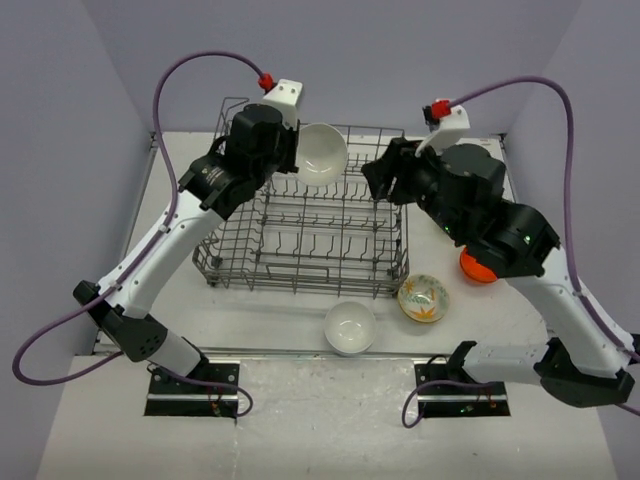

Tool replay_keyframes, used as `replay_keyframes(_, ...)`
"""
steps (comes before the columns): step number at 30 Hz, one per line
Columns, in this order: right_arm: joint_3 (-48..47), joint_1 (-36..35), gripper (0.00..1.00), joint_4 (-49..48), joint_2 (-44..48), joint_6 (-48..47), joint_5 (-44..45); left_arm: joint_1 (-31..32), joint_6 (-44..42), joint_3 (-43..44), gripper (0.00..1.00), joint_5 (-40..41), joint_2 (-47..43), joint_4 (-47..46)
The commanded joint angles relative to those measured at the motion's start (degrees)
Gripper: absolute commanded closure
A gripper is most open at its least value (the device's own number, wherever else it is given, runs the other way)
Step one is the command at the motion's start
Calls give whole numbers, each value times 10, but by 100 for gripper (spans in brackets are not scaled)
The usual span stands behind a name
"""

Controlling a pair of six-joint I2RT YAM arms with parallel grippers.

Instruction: Unload the bowls from the dish rack

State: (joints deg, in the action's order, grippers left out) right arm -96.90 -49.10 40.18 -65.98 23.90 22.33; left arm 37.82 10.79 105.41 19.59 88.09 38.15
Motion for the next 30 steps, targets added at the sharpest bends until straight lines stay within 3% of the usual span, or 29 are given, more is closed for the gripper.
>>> replay_keyframes(1, -56, 1, 45, 49, -78, -18, 36, 12, 46, -25, 100, -54, -37, -39)
replay_keyframes(8, -130, 1, 46, 87, -172, -26, 80, 23, 53, -54, 100, -65, -60, -42)
replay_keyframes(12, -146, 1, 63, 104, -221, -31, 109, 24, 52, -65, 100, -74, -76, -49)
replay_keyframes(16, -141, 1, 63, 114, -227, -25, 134, 24, 49, -75, 100, -68, -80, -53)
replay_keyframes(17, -136, 1, 67, 111, -226, -25, 134, 24, 49, -78, 100, -75, -79, -54)
replay_keyframes(20, -127, 1, 98, 109, -224, -18, 120, 24, 52, -83, 100, -83, -80, -64)
replay_keyframes(23, -111, 1, 100, 104, -213, -5, 106, 24, 57, -85, 100, -90, -82, -76)
replay_keyframes(24, -107, 1, 100, 102, -209, -1, 101, 24, 58, -88, 93, -94, -84, -79)
replay_keyframes(25, -102, 1, 100, 103, -200, 1, 96, 24, 59, -89, 74, -99, -86, -83)
replay_keyframes(26, -101, 1, 100, 103, -193, 4, 78, 24, 61, -89, 48, -99, -93, -87)
replay_keyframes(27, -96, 1, 100, 104, -185, 7, 67, 24, 63, -85, 2, -98, -95, -88)
replay_keyframes(30, -76, 8, 100, 132, -122, 14, 5, 24, 51, -59, 0, -59, -118, -70)
